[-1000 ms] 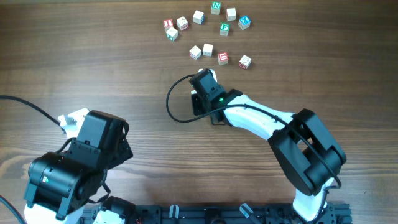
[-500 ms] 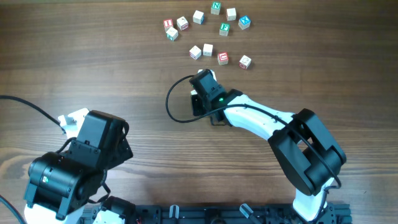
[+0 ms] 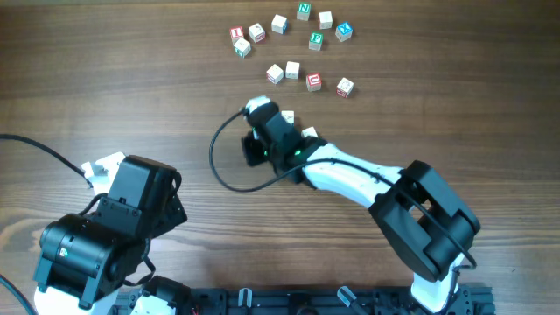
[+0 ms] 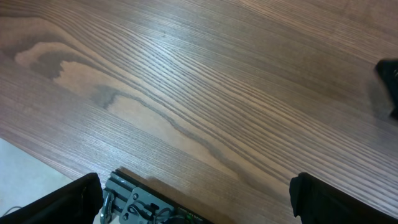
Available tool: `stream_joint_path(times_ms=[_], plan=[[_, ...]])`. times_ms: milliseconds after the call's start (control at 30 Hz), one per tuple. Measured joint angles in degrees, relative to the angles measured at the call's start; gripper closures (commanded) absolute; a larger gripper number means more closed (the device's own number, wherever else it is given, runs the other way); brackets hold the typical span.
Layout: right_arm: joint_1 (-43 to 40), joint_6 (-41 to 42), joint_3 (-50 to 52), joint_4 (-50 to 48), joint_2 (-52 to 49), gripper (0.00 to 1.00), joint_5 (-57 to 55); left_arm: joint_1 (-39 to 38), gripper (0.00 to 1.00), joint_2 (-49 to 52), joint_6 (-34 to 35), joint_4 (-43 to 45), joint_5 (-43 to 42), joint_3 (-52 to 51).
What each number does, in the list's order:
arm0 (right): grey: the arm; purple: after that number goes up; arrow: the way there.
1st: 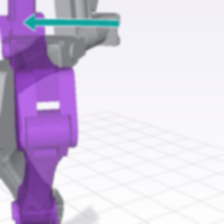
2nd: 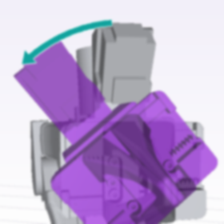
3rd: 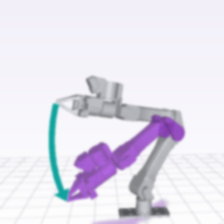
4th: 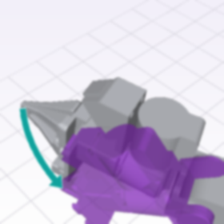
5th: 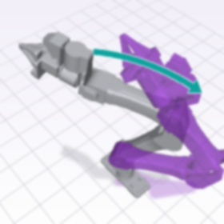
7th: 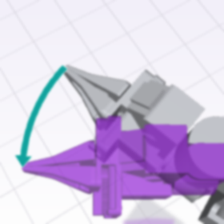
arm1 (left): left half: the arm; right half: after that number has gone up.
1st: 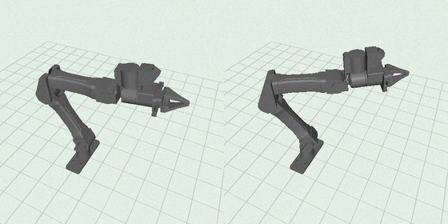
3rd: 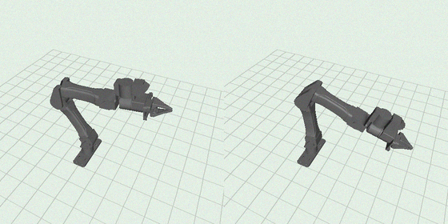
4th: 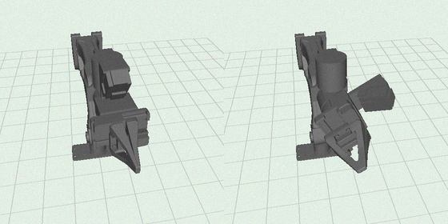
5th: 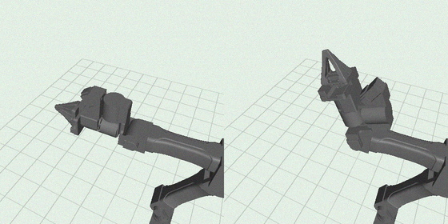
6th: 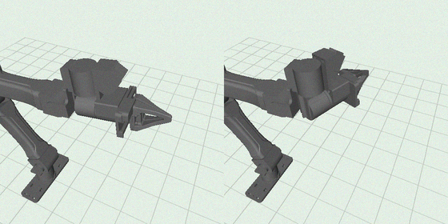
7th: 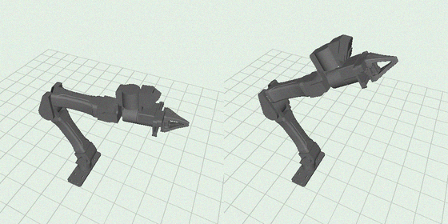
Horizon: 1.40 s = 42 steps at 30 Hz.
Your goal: Form a circle
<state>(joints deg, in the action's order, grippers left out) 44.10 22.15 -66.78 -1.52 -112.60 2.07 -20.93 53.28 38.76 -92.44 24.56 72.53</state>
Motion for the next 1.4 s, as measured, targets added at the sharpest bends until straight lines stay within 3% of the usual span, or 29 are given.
stream_joint_path(times_ms=[267, 700, 1400], plan=[[-0.5, -2.7, 0.0, -6.0, -0.9, 0.95, -3.0, 0.0, 0.00, 0.0, 0.0, 0.0, 0.0, 0.0], [2.5, -7.5, 0.0, -1.3, -2.3, 0.95, -12.9, 0.0, 0.00, 0.0, 0.0, 0.0, 0.0, 0.0], [2.4, -7.6, 0.0, 0.4, -2.3, 0.95, -15.9, 0.0, 0.00, 0.0, 0.0, 0.0, 0.0, 0.0]])
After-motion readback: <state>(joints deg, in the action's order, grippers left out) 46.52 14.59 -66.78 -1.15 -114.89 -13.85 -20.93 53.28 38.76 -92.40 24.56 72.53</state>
